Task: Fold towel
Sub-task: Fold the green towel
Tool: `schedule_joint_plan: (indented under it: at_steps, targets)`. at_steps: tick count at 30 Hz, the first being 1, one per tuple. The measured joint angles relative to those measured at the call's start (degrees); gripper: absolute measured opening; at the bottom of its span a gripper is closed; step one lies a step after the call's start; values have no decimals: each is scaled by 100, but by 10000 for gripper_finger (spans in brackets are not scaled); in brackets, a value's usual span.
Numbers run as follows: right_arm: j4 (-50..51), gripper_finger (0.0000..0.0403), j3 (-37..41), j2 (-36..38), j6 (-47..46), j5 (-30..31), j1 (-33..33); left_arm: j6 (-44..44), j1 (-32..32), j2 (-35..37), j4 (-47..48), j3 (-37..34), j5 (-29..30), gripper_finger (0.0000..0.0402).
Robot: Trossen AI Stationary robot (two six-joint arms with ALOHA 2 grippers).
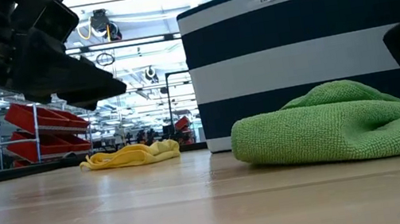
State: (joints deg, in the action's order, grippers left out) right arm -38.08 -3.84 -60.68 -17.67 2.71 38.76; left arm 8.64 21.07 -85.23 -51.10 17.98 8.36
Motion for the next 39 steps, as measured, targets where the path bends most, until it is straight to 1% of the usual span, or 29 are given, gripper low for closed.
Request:
schedule_joint_plan:
  at_steps: [3,9,14,19,23,27,33,39]
  targets:
    - [-198,162,-71,-400,-72,32,2,44,1,2,-1,2,0,149]
    - [-183,162,-666,-1346,-8,34,0,247,34,2,-1,2,0,149]
    - [379,162,-1176,-1928,-153,60,-2,337,45,2,6,2,-2,149]
    - [421,162,-1320,-2044,-221,66,-2,333,45,2,17,2,-2,149]
    - [1013,162,-1316,-2051,-755,494,-2,337,45,2,19,2,2,149]
    - [995,162,-1314,-2218,-1158,538,-5,336,49,2,18,2,4,149]
    - [979,162,-1396,-2426,-1266,1031,-17,305,49,4,8,2,67,149]
    - [985,162,-1664,-2772,-1165,1084,-90,311,49,4,6,2,86,149]
